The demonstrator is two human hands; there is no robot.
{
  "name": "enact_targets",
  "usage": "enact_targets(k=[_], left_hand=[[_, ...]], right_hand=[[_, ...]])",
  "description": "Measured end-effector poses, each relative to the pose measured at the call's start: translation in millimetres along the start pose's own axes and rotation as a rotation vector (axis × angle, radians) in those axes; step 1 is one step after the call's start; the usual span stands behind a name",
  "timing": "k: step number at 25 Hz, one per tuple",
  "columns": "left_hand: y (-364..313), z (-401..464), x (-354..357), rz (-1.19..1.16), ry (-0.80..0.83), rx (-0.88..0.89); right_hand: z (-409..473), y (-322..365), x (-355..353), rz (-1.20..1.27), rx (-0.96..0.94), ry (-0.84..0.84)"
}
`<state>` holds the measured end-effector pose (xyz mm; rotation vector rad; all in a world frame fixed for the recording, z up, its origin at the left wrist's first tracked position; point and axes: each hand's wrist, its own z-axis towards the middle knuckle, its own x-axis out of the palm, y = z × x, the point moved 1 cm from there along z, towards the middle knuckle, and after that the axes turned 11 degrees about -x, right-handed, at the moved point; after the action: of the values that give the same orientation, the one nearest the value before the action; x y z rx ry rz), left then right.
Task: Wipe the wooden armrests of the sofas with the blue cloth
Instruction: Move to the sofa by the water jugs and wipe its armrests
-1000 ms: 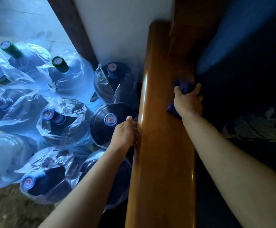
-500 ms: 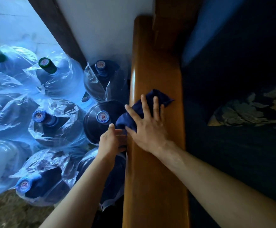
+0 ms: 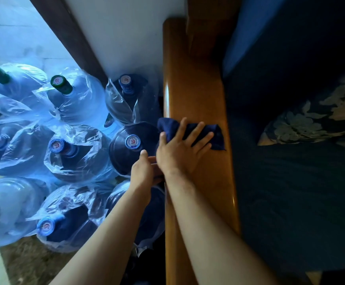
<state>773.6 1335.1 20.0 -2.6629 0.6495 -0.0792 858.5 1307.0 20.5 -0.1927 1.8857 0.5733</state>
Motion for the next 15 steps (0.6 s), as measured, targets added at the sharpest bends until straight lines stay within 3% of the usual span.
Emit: enact_targets(k=[3, 5, 7, 9, 11, 15], left_hand=[[-5.7, 8.3, -19.2, -0.05, -0.069, -0.01], [-6.3, 11.6, -19.3, 0.021, -0.057, -0.026], [-4.6, 5.8, -8.8, 0.126, -0.013, -0.026], [-2.3, -1.7, 5.6, 0.208, 0.052, -0.008], [-0.1, -7.6, 14.2, 0.301, 0.069, 0.035], [2.9, -2.7, 14.6, 0.342, 0.018, 0.121]], right_hand=[[-34.6, -5.4, 10.5, -0.162, -0.32, 0.063], [-70.8, -41.5, 10.8, -0.285, -0.557, 0.113], [-101.8, -83.6, 7.5, -0.279, -0.666, 0.128], [-127.4, -123.4, 0.7, -0.249, -0.624, 0.129], [-133.3, -152.3, -9.3, -0.211, -0.46, 0.096], [-54.0, -143.8, -20.2, 0.013, -0.073, -0.001]])
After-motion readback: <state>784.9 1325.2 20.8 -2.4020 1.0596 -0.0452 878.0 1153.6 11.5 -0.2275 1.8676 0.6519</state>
